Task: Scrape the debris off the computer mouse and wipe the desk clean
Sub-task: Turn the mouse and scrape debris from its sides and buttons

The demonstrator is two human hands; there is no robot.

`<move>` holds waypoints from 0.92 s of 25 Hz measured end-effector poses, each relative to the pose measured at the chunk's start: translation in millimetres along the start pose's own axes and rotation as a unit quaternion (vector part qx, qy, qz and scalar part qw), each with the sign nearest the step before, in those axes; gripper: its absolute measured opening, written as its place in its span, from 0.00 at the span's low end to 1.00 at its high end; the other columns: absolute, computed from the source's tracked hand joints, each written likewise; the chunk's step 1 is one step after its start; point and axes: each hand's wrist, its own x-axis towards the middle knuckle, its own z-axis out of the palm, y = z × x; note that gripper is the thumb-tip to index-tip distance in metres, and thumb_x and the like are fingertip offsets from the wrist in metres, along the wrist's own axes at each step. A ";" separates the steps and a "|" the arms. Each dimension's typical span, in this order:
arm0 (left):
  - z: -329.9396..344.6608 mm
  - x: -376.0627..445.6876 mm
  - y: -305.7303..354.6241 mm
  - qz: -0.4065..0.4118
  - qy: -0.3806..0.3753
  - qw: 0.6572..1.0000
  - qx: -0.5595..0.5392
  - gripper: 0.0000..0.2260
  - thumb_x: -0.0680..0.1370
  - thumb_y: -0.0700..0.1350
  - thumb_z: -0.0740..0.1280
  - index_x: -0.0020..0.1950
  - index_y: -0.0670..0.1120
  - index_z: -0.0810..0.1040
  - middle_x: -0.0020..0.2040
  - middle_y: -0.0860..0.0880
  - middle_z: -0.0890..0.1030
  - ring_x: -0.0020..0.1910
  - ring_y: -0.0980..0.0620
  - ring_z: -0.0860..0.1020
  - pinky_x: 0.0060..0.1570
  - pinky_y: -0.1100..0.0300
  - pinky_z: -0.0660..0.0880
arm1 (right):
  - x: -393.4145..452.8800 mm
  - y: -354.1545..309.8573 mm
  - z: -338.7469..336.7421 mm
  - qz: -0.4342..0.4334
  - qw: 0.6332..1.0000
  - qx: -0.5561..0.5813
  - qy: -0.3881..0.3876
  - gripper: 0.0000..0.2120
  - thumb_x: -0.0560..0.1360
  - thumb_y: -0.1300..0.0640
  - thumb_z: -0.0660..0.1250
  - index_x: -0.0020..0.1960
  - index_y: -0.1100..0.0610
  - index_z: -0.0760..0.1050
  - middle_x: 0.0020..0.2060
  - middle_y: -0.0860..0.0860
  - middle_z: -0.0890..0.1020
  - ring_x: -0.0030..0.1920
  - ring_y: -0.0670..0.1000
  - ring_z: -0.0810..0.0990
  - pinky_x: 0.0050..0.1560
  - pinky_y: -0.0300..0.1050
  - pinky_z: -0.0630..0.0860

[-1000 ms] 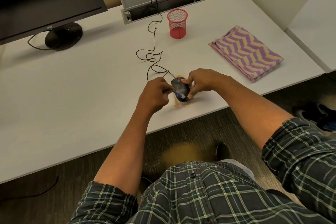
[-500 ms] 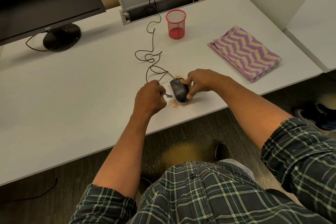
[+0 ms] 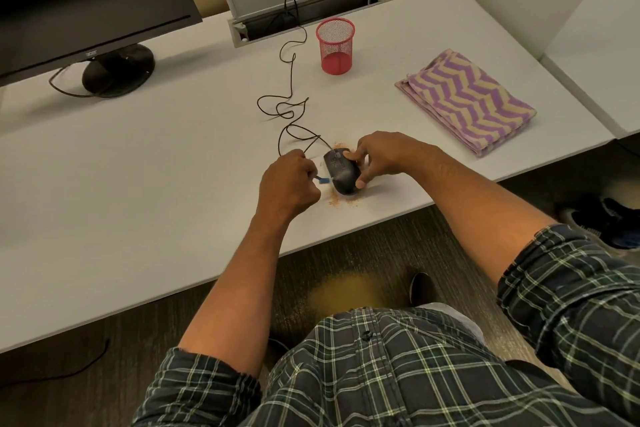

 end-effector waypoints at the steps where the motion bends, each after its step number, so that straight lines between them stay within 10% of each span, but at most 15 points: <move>1: -1.4 0.9 -1.6 -0.003 0.019 1.000 -0.010 0.08 0.76 0.40 0.69 0.51 0.43 0.86 0.44 0.48 0.78 0.41 0.49 0.76 0.36 0.54 0.73 | -0.1 -0.3 -0.3 0.000 1.000 -0.003 0.001 0.35 0.66 0.38 0.77 0.69 0.50 0.75 0.57 0.49 0.78 0.52 0.50 0.74 0.50 0.45 0.71; 23: 5.8 9.7 3.8 0.024 0.025 0.998 -0.048 0.08 0.78 0.43 0.70 0.54 0.45 0.86 0.44 0.50 0.78 0.42 0.50 0.77 0.40 0.54 0.76 | -2.9 -5.6 -2.5 0.000 1.000 -0.020 -0.001 0.34 0.67 0.39 0.76 0.69 0.51 0.75 0.56 0.49 0.79 0.54 0.51 0.76 0.50 0.46 0.72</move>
